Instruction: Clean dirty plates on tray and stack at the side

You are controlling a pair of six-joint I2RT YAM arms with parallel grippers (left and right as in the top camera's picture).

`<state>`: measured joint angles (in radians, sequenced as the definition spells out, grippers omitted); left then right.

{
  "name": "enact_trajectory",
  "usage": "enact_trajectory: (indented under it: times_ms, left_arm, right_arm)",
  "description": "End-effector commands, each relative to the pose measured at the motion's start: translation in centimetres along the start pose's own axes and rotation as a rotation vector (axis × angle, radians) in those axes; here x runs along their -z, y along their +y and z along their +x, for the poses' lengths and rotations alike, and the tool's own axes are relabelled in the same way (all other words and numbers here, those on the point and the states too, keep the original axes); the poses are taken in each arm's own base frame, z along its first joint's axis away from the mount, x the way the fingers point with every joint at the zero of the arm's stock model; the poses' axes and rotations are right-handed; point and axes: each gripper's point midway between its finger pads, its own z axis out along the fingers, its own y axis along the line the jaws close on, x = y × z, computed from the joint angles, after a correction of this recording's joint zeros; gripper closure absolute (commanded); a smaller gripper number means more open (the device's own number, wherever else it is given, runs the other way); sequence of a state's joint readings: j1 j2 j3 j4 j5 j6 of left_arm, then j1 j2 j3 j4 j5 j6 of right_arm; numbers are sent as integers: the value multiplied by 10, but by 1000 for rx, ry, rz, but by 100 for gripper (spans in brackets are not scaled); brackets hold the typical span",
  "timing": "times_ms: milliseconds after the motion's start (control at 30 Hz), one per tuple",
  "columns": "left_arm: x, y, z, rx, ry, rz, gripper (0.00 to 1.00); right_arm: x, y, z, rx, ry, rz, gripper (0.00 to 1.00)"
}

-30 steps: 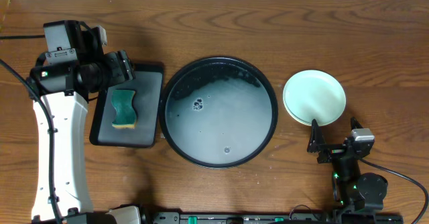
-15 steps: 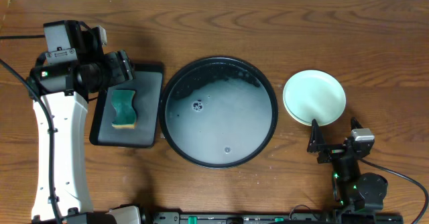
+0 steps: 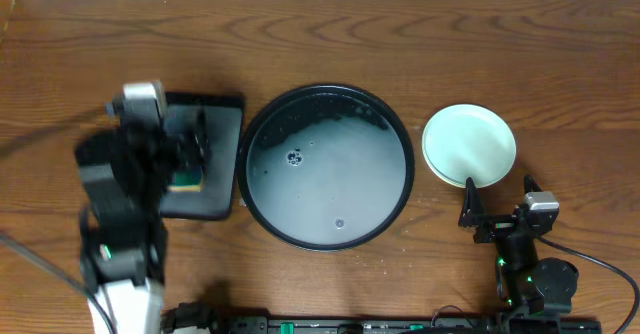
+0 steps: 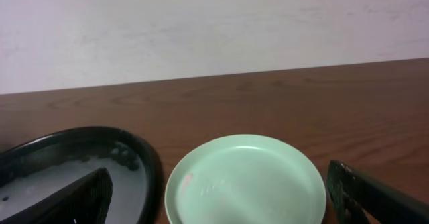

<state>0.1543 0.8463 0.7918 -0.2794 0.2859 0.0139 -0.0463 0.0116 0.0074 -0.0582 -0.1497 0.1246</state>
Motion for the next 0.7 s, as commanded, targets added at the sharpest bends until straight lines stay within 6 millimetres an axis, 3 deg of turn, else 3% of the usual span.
enact_trajectory:
  times_ms: [0,167,400,667]
  left_arm:
    - [18,-1,42,-77,-55,-8,24]
    - [31,-7,75,-180,-153,7,24]
    - [39,-4,81,-272,-340,-50,24]
    - [29,3,109,-265,-347,-68,24]
  right_arm:
    - [0,2,1,-9,1,-6,1]
    - [0,2,1,-9,1,-6,1]
    - [0,2,1,-9,1,-6,1]
    - [0,2,1,-9,1,-6,1]
